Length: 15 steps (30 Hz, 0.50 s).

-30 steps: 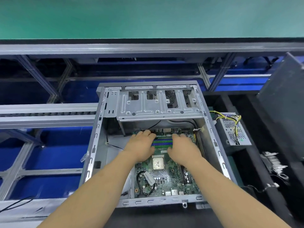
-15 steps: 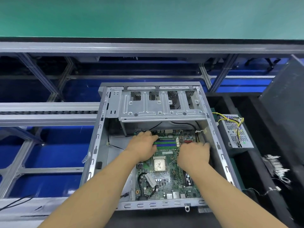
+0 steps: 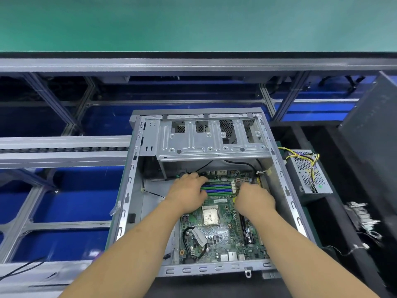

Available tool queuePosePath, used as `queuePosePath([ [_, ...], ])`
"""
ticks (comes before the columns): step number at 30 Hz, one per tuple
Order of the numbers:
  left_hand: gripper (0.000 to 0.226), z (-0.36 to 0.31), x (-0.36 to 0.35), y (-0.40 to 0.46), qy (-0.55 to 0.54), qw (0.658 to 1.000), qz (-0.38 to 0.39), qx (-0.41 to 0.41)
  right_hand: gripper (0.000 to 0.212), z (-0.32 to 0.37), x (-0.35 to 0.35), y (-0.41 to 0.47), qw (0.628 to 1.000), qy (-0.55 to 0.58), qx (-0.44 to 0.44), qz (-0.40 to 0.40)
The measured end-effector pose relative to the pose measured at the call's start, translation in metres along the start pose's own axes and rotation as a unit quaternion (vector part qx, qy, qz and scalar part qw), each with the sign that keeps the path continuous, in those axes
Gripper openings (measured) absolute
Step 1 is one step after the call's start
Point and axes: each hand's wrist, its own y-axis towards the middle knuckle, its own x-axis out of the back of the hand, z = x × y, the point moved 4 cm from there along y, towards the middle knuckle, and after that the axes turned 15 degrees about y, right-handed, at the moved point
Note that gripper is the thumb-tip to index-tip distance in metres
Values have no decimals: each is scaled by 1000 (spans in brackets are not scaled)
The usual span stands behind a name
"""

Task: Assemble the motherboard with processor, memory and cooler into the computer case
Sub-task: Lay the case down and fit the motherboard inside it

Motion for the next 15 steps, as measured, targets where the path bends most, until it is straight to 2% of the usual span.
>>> queuePosePath([
  [1,49,1,1,0,-9,1000,-4,3,3,-3,2,2,1000,11,-7,-1],
  [4,47,4,6,-2,-29,998,-43,21,27,-12,7,14,994,99,-15,-54],
  [5,45,4,10,-3,-38,997,-67,29,29,-12,8,16,986,156,-15,-62],
  [8,37,1,21,-4,-136,982,-128,24,5,-12,5,19,922,382,-12,-56],
  [10,33,-6,26,-4,-212,968,-135,-6,15,-12,3,18,870,490,-34,-49],
  [15,31,-21,25,-2,-307,946,-98,-22,15,-5,3,18,824,565,-8,-51],
])
